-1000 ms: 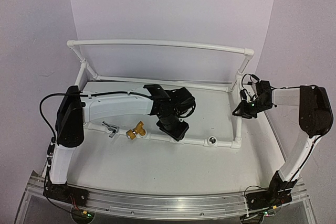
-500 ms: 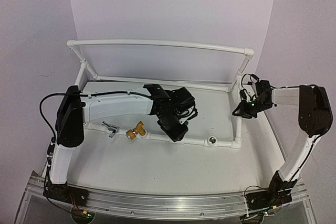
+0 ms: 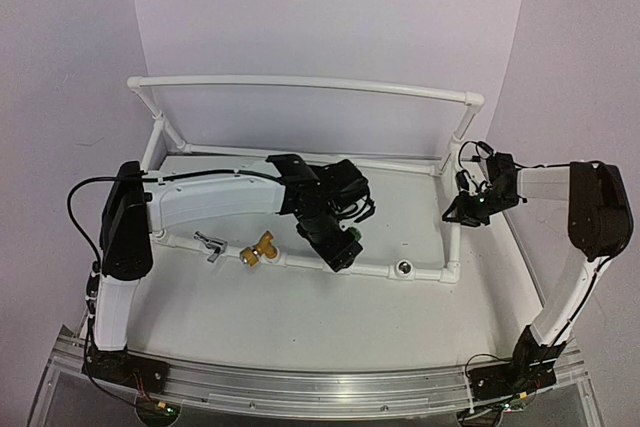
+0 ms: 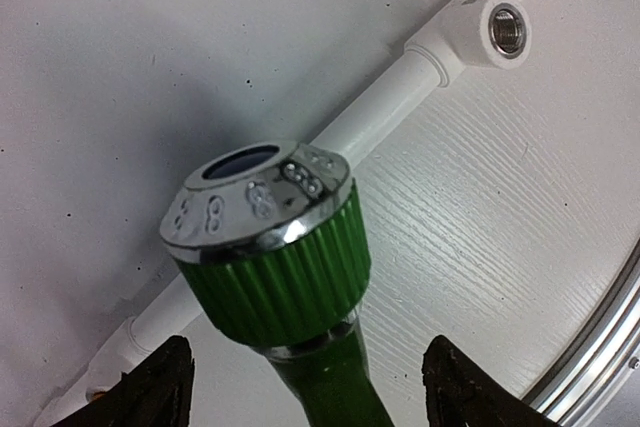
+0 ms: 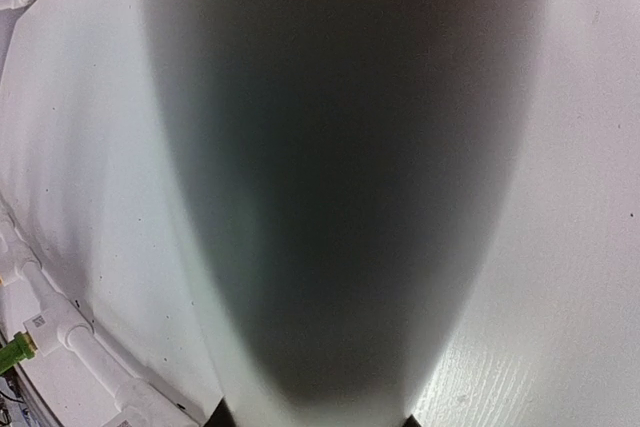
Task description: Install the water faucets
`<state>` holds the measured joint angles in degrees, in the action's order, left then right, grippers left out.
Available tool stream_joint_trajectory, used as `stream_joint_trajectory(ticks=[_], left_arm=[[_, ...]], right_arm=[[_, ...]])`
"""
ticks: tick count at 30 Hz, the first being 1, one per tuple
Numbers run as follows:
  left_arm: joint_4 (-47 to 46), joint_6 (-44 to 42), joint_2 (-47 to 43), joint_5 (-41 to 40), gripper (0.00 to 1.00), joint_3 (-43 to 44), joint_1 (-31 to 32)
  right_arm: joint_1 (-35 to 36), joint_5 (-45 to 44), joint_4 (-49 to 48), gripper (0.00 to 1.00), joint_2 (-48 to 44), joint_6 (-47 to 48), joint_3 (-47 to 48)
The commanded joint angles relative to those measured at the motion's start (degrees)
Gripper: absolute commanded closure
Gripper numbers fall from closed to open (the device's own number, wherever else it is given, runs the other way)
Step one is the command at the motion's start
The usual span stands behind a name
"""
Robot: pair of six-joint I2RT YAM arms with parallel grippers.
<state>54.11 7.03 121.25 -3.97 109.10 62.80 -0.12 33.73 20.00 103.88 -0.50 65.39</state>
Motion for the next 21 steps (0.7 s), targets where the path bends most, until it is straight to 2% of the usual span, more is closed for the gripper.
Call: stream_joint_trajectory(ticks=[1,9,15,16,21], left_arm=[[0.0,-0.7,-4.3,-1.7,0.19,1.7,0.1],[0.3,0.2,-5.8,-1.7,0.1,1.8,0.2],[-1.2,1.8,-9.3,-2.6,0.01,-1.3,0.4],[-1.9,2.1,-10.1,-2.9,0.0,-2.2,0.5],[-5.4,4.5,-14.7,-4.7,0.0,-7.1,0.5]], right_arm=[[1.4,2.3,6.1,0.66,1.8,3.2,0.0],[1.4,2.0,6.6,0.35,-1.3,4.4,-0.1],[1.3,1.0,7.7,0.05,-5.9,5.9,-0.8],[1.3,0.7,7.8,0.02,-6.9,6.2,-1.0],[1.3,0.0,9.3,0.02,-12.0,8.1,-1.2]])
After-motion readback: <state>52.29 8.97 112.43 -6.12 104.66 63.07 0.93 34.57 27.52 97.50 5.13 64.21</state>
